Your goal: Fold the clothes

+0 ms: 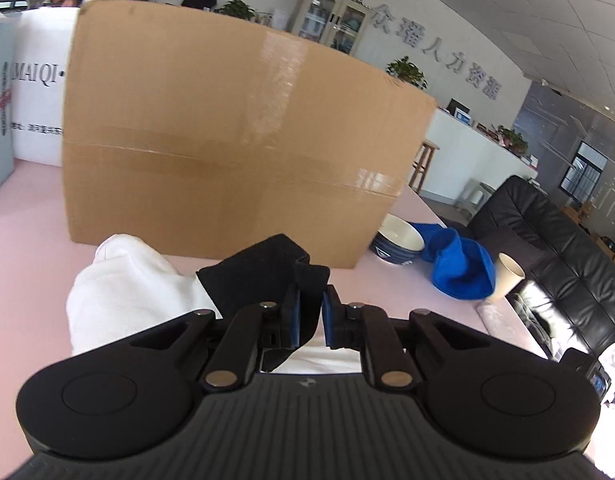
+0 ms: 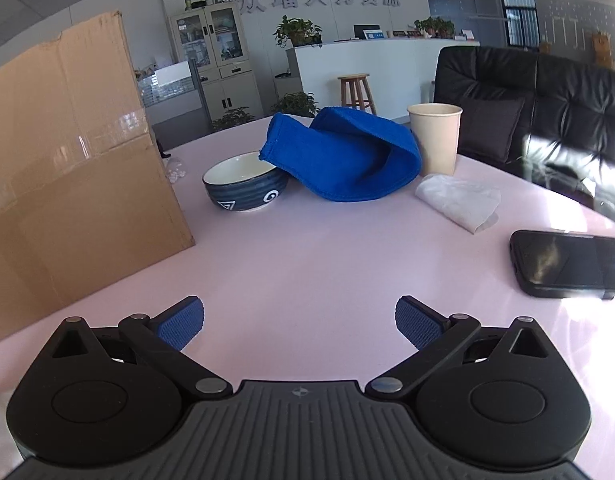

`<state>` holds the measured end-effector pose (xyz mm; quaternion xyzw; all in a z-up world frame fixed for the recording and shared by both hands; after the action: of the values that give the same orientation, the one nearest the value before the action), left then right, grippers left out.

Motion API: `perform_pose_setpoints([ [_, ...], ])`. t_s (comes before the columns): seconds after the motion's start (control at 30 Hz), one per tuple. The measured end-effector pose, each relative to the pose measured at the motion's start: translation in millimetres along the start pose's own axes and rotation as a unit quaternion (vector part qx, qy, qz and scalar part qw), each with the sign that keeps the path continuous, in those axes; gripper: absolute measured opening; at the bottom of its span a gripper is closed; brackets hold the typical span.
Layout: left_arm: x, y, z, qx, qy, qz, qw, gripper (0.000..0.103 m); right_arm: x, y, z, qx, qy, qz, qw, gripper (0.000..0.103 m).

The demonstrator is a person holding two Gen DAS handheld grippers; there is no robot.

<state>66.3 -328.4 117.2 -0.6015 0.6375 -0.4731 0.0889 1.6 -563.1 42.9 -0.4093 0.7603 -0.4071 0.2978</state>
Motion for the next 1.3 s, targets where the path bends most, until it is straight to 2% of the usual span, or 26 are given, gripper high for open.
perform_pose_setpoints([
  [0.07,13.4,13.4,16.1,-0.029,0.023,-0.006,0.9993,0.010,6.0,-1.7,-1.2,0.006,0.002,0.008,1.000,0.103],
  [0.13,23.3,25.1,30.8,-0.052,0.031,-0.008,0.9981,0.010,7.5,-3.5,1.7,0.007,0.004,0.012,1.000,0.103],
  [0.27,39.0,48.3,51.6,-0.079,0.038,0.014,0.9961,0.010,16.8,-0.9,10.0,-0.006,-0.005,0.037,0.999,0.103],
  [0.43,52.0,66.3,64.1,-0.095,0.055,0.030,0.9935,0.010,27.4,1.6,15.8,-0.014,0.014,0.041,0.999,0.103],
  [0.53,52.8,77.6,69.9,-0.103,0.048,0.043,0.9926,0.010,30.2,2.7,17.7,-0.016,0.016,0.043,0.999,0.103],
  [0.73,38.3,93.9,82.7,-0.158,0.052,0.008,0.9860,0.011,30.4,7.0,23.1,-0.026,0.024,0.032,0.999,0.103],
  [0.8,36.9,96.6,79.0,-0.164,0.056,0.014,0.9848,0.012,29.6,8.0,24.1,-0.027,0.025,0.027,0.999,0.103],
  [0.87,35.7,97.9,73.0,-0.167,0.061,0.022,0.9839,0.015,29.0,9.3,25.0,-0.029,0.026,0.023,0.999,0.103],
  [0.9,36.2,97.3,69.0,-0.168,0.068,0.023,0.9832,0.023,28.7,10.1,25.8,-0.031,0.027,0.021,0.999,0.103],
  [1.0,40.8,90.1,44.0,-0.162,0.117,0.038,0.9791,0.061,26.6,10.9,26.0,-0.031,0.025,0.012,0.999,0.103],
  [1.07,41.1,77.5,13.1,-0.142,0.154,0.050,0.9765,0.065,23.8,8.9,24.5,-0.024,0.017,-0.005,1.000,0.103],
  [1.13,33.3,63.5,-11.9,-0.118,0.162,0.060,0.9778,0.072,23.3,6.9,22.2,-0.015,0.009,-0.013,1.000,0.103],
  [1.17,27.4,55.9,-24.7,-0.103,0.162,0.066,0.9792,0.074,23.0,6.8,21.6,-0.014,-0.003,-0.009,1.000,0.103],
  [1.23,-0.9,34.4,-52.9,-0.050,0.122,0.082,0.9878,0.076,21.8,7.3,21.0,-0.016,-0.028,0.002,0.999,0.103],
  [1.3,-29.9,16.5,-78.2,0.016,0.069,0.113,0.9911,0.080,20.2,8.4,21.0,-0.019,-0.047,0.014,0.999,0.103],
])
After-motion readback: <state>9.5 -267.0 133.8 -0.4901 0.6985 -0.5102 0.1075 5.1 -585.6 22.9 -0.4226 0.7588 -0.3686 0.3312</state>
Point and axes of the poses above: each gripper's, at about its wrist camera, not at the fingertips, and z roughly the way its jaws point, x to its right, y to its underside, the point moved 9 cm from there along z, roughly the way its jaws point, and after that the axes turned 9 degrees about -z, right-handed, at the moved point
